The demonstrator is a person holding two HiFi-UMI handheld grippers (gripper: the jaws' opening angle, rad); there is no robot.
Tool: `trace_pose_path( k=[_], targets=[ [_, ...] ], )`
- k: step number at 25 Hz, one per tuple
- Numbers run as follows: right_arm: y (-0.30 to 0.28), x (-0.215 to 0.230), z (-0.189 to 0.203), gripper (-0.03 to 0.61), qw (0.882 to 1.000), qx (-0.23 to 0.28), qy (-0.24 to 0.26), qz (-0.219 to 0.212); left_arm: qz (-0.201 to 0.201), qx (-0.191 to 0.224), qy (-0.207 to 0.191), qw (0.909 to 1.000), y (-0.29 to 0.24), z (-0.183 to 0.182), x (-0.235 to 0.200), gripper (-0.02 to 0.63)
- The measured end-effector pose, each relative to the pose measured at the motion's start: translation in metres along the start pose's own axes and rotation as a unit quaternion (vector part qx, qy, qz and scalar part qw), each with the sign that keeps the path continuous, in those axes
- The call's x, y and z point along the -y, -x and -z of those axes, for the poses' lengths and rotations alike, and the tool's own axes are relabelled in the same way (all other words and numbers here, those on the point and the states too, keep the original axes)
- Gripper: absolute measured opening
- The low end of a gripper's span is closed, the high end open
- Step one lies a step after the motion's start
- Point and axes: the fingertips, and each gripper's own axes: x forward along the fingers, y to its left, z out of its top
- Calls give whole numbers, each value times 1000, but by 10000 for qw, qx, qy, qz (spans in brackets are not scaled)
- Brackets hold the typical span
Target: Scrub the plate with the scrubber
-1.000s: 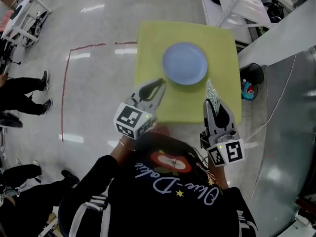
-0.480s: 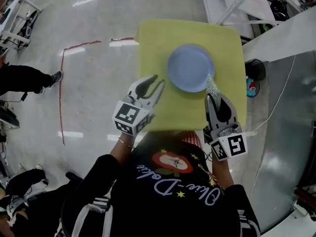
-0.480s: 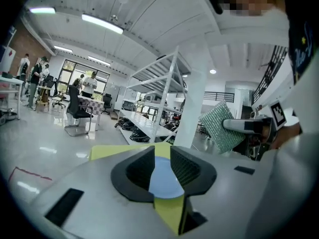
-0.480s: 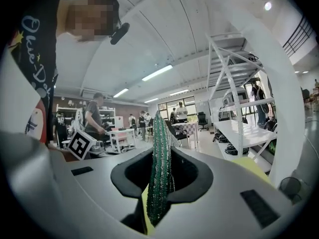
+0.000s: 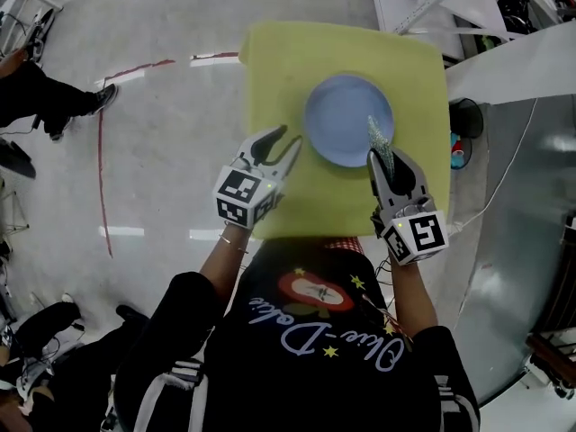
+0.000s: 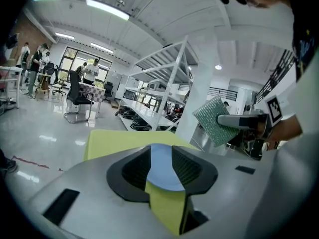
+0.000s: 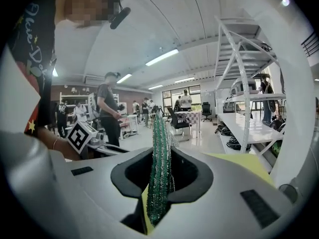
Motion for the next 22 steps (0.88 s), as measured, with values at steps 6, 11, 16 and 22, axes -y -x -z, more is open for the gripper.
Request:
trace_pose_path(
  k=[6,11,16,22],
  targets=[
    [-46,19,29,60,9980,-501,258,-301,-97,-429,144,9989,-28,27,-12,121],
    [-86,38,63,60,9926,-960,446,-597,-189,-793,307,9962,-57,51,-22,133],
    [-116,51,93,60,9830,-1410,837,-826,-363,-1069,485,9924,-70,71,-29,135],
    [-145,67,131,60,9580,-2112,1568,-1143,-453,-1460,604,9864,-88,95,-34,134]
  ],
)
